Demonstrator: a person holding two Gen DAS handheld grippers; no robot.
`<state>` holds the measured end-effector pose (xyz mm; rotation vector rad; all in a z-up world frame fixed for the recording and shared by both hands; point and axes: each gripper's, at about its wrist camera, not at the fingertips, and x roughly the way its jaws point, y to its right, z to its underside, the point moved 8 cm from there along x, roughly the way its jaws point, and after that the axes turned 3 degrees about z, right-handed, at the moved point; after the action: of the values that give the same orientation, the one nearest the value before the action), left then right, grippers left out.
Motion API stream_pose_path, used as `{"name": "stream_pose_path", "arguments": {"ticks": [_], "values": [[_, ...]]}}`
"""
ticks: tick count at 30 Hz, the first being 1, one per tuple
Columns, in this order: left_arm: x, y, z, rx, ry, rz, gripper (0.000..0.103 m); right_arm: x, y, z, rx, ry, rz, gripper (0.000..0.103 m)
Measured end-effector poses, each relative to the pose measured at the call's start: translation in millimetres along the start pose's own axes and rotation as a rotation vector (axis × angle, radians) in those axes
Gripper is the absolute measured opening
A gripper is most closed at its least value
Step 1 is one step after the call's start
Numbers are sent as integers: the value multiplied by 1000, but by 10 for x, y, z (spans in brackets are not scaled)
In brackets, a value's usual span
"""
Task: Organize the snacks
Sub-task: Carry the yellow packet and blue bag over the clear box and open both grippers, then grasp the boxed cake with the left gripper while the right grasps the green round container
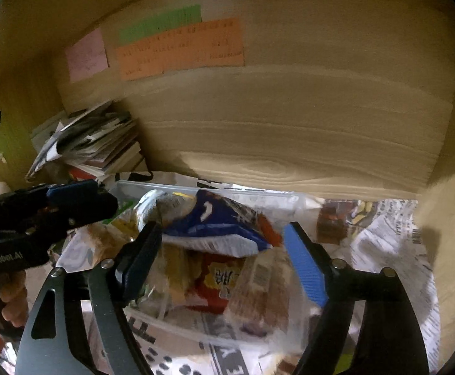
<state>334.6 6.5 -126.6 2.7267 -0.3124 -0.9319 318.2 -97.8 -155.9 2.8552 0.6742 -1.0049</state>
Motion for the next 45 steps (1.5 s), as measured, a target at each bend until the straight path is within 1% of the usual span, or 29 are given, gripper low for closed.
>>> {"name": "stream_pose_path", "arguments": {"ticks": [2,7,9,11,14,19,24,25,27,30,34,37,38,39,42,45], "values": [[-110,35,1,8,18,-2,64,-85,11,5,2,14,7,84],[-339,179,41,27,43,6,69,-414,126,48,-7,61,56,85],[-403,251,69,30,47,14,72,-558,211,80,-2,79,80,86],[-433,322,105,30,48,21,80,-679,306,115,16,94,92,87],[-461,476,191,38,41,35,83,-817,483,198,44,98,121,87],[-399,793,358,80,6,60,87,-884,760,427,99,70,169,87],[-264,1070,560,104,-37,90,89,-749,1026,741,162,0,193,86],[-229,1106,597,106,-47,95,89,-693,1065,814,172,-25,193,85],[-126,1193,687,108,-76,107,89,-584,1119,958,184,-71,187,74],[31,1291,793,108,-118,119,89,-458,1117,1109,172,-125,171,64],[194,1396,890,113,-158,133,89,-345,1076,1223,144,-161,165,58],[309,1474,945,123,-184,141,89,-248,1037,1252,126,-185,155,50],[334,1495,950,125,-188,144,89,-218,1043,1260,126,-196,158,45],[366,1518,959,126,-194,146,89,-207,1053,1265,130,-202,160,44],[452,1582,980,127,-209,154,88,-225,1102,1263,168,-194,133,44],[564,1646,1006,129,-232,160,85,-284,1165,1253,200,-176,146,43]]}}
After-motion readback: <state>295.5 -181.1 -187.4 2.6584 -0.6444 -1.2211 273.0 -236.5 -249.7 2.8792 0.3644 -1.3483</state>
